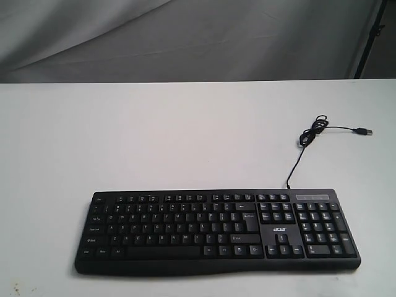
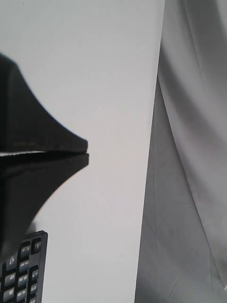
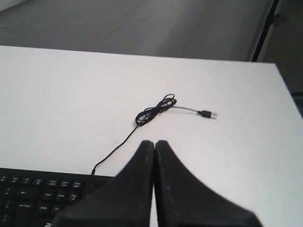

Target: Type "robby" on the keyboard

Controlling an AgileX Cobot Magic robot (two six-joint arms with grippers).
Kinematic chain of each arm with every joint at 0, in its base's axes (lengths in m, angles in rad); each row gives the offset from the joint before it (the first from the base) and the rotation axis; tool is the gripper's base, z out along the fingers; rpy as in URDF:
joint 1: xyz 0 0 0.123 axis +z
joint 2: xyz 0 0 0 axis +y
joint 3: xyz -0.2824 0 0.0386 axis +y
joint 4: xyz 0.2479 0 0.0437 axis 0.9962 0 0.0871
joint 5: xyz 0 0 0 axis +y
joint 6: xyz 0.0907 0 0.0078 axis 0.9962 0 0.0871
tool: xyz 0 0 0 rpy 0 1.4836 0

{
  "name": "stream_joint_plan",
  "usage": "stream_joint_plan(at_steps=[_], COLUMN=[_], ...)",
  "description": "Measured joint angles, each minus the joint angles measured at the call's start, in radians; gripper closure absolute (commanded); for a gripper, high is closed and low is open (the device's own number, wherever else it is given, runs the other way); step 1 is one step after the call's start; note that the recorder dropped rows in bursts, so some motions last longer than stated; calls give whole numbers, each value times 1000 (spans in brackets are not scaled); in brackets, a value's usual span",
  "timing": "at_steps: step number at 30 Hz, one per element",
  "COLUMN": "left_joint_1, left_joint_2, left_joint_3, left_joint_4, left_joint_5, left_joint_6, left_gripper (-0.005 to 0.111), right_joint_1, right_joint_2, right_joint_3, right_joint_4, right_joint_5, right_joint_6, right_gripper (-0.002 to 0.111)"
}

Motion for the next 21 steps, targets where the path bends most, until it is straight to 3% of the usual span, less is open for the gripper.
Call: stream_joint_plan(at_steps=[2, 5, 9, 14, 21], left_joint_1=[0, 0, 0, 0, 0], left_joint_2=[0, 0, 0, 0, 0], left_joint_3=[0, 0, 0, 0, 0], left_joint_4=[0, 0, 0, 0, 0], left_joint_5=[0, 0, 0, 0, 0], left_joint_6=[0, 0, 0, 0, 0], left_gripper=[107, 107, 107, 107, 107], right_joint_1=[15, 123, 329, 602, 748], right_joint_2=[35, 115, 320, 671, 974], right_joint_3=[0, 0, -43, -316, -550], right_joint_4=[24, 48, 65, 136, 245], right_joint_5=[12, 14, 5, -28, -25], right_joint_6=[47, 69, 75, -6, -98], right_gripper=[108, 108, 108, 108, 108])
